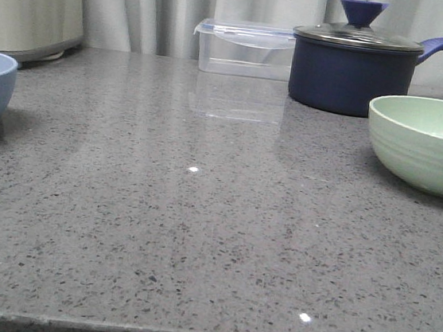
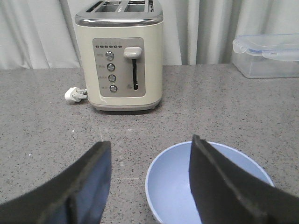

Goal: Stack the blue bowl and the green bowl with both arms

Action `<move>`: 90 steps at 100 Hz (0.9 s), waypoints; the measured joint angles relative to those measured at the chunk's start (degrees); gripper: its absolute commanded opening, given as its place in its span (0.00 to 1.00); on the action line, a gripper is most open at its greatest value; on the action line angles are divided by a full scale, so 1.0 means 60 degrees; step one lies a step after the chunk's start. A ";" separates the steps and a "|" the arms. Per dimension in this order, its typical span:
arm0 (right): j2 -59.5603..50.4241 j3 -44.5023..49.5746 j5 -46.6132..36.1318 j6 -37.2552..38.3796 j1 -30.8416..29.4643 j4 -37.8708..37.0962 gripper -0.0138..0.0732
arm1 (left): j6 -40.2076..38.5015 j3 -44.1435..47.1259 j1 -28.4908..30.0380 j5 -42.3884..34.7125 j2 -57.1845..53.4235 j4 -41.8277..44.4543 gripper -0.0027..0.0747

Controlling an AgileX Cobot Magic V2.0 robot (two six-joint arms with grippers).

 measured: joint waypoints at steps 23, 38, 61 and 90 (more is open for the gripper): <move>0.2021 -0.1310 0.0878 0.0000 0.0000 0.0062 0.64 | 0.0000 0.0000 0.0000 0.0000 0.0000 0.0000 0.51; 0.3061 -0.1857 0.1362 0.0000 0.0000 0.0085 0.64 | 0.0000 0.0000 0.0000 0.0000 0.0000 0.0000 0.51; 0.4110 -0.2254 0.1685 0.0000 0.0000 0.0092 0.64 | 0.0000 0.0000 0.0000 0.0000 0.0000 0.0000 0.51; 0.4288 -0.2270 0.1697 0.0000 0.0000 0.0107 0.41 | 0.0000 0.0000 0.0000 0.0000 0.0000 0.0000 0.51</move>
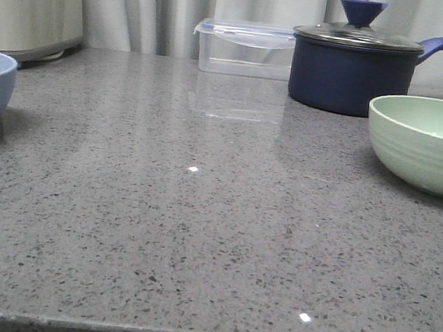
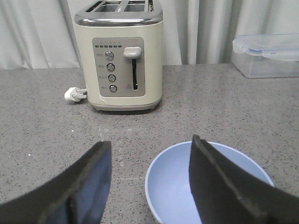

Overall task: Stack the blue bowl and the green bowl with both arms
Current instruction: 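Lower the right gripper onto the pale green bowl rim and grasp it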

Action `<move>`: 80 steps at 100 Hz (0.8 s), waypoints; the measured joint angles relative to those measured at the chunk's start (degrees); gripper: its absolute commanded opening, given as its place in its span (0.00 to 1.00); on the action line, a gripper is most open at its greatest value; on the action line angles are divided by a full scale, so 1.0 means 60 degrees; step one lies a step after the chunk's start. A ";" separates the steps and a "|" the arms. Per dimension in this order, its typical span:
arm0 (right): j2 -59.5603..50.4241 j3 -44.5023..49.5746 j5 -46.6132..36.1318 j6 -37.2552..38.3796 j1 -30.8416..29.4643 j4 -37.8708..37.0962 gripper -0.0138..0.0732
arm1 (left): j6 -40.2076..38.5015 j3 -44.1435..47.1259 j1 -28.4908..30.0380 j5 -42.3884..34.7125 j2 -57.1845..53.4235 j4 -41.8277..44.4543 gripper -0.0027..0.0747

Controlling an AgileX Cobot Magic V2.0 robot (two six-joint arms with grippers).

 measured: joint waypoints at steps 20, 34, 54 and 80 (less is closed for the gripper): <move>0.0000 0.0000 0.0000 0.0000 0.0000 0.0006 0.22 | 0.0000 0.0000 0.0000 0.0000 0.0000 0.0000 0.51; 0.0000 0.0000 0.0000 0.0000 0.0000 0.0028 0.16 | 0.0000 0.0000 0.0000 0.0000 0.0000 0.0000 0.51; 0.0000 -0.0022 0.0000 0.0000 0.0000 0.0069 0.16 | 0.0000 0.0000 0.0000 0.0000 0.0000 0.0000 0.51; 0.0000 -0.0495 0.0413 -0.0044 0.0325 0.0399 0.16 | 0.0000 0.0000 0.0000 0.0000 0.0000 0.0000 0.51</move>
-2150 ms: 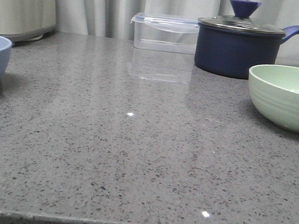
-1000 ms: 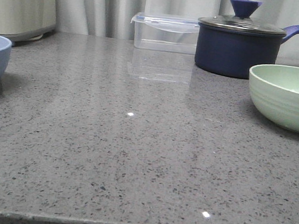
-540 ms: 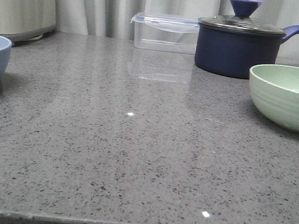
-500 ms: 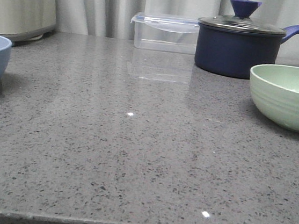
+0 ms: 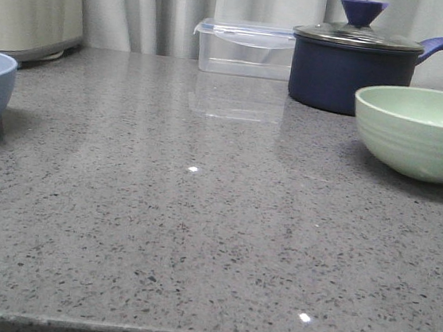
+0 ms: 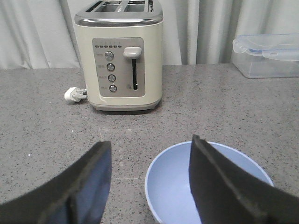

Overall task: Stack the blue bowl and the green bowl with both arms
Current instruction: 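Lower the right gripper onto the pale green bowl rim and grasp it, then slide the green bowl toward the table center and open the right gripper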

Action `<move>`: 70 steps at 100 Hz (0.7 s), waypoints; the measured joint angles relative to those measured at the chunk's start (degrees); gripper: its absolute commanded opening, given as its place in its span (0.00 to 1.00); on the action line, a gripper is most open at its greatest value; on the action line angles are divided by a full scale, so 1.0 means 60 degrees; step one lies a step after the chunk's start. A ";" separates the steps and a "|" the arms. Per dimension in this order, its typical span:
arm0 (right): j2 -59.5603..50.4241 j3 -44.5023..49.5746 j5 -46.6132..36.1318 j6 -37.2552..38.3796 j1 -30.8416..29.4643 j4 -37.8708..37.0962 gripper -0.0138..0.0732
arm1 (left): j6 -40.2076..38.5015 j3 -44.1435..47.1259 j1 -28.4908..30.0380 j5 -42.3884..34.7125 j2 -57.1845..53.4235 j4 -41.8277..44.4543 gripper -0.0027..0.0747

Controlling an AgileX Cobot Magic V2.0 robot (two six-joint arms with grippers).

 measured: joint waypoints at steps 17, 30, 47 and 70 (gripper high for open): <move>0.0000 -0.0539 -0.0108 -0.0094 0.1079 0.0385 0.16 | 0.0000 0.0000 0.0000 0.0000 0.0000 0.0000 0.51; 0.0197 -0.0921 -0.0255 -0.0094 0.2062 0.0514 0.16 | 0.0000 0.0000 0.0000 0.0000 0.0000 0.0000 0.51; 0.0893 -0.1514 -0.0317 -0.0120 0.3035 0.0611 0.16 | 0.0000 0.0000 0.0000 0.0000 0.0000 0.0000 0.51; 0.1843 -0.1981 -0.0563 -0.0120 0.3837 0.0750 0.16 | 0.0000 0.0000 0.0000 0.0000 0.0000 0.0000 0.51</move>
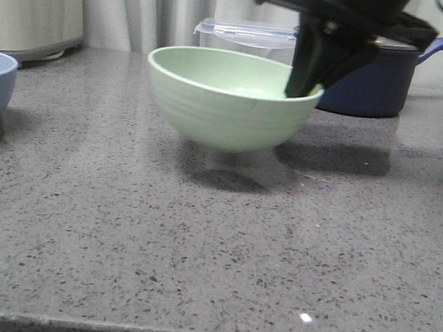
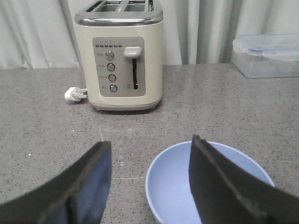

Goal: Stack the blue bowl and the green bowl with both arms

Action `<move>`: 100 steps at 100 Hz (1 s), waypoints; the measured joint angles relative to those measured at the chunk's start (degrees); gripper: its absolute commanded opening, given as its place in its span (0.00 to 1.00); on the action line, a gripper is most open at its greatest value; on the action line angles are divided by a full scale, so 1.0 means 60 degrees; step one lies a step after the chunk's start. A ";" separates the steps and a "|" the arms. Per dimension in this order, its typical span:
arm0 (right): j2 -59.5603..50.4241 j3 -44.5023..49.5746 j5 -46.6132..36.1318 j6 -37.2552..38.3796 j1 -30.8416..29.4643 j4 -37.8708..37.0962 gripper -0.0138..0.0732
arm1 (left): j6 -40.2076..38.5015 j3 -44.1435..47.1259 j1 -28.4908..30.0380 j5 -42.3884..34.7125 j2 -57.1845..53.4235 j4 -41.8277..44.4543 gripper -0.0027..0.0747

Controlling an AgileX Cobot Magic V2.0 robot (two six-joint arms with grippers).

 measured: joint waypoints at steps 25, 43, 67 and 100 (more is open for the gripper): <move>0.0378 -0.0036 -0.0243 0.0000 0.0111 0.0220 0.23 | 0.0000 0.0000 0.0000 0.0000 0.0000 0.0000 0.51; 0.0378 -0.0058 -0.0292 0.0000 0.0111 0.0233 0.38 | 0.0000 0.0000 0.0000 0.0000 0.0000 0.0000 0.51; 0.0360 -0.0058 -0.0301 0.0000 0.0127 0.0233 0.39 | 0.0000 0.0000 0.0000 0.0000 0.0000 0.0000 0.51; -0.0722 0.0266 -0.0314 0.0000 0.0127 0.0071 0.39 | 0.0000 0.0000 0.0000 0.0000 0.0000 0.0000 0.51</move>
